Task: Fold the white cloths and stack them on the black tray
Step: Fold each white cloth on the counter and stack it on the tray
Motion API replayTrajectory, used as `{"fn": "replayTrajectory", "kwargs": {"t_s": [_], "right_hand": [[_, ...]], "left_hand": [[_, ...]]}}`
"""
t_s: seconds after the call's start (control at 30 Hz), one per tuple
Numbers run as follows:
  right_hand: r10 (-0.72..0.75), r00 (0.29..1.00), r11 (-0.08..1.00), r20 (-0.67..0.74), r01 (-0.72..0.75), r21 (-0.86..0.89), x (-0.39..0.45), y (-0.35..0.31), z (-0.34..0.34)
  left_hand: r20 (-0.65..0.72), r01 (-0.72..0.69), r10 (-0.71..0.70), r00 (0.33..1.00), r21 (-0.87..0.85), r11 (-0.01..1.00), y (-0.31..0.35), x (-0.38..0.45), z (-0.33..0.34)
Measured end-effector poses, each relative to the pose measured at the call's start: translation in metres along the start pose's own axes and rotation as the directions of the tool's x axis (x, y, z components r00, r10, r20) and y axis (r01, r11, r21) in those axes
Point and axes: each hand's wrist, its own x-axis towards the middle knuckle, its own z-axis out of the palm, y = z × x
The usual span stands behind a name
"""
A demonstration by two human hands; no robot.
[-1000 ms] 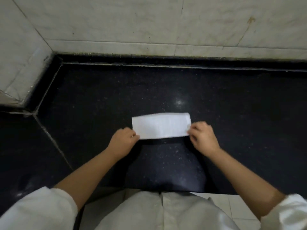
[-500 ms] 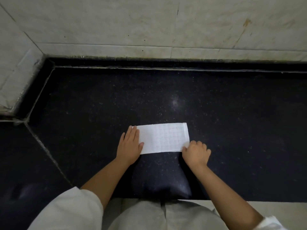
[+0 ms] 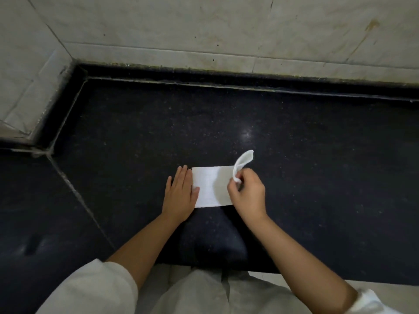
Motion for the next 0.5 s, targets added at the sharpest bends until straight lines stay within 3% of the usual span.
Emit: {"fn": "replayTrajectory", "kwargs": {"t_s": [0.13, 0.27, 0.5], "right_hand": [[-0.254, 0.951, 0.951, 0.179, 0.279, -0.135, -0.007, -0.008, 0.052], [-0.348, 0.875, 0.852, 0.337, 0.445, -0.277, -0.02, 0.011, 0.086], [-0.442, 0.864, 0.821, 0.242, 0.499, -0.277, -0.021, 0.017, 0.078]], "left_hand": [[-0.095, 0.047, -0.057, 0.994, -0.106, 0.993, -0.032, -0.021, -0.002], [-0.113, 0.101, -0.118, 0.987, -0.141, 0.985, -0.056, -0.04, 0.002], [-0.171, 0.055, -0.09, 0.981, -0.197, 0.979, -0.062, -0.047, 0.011]]}}
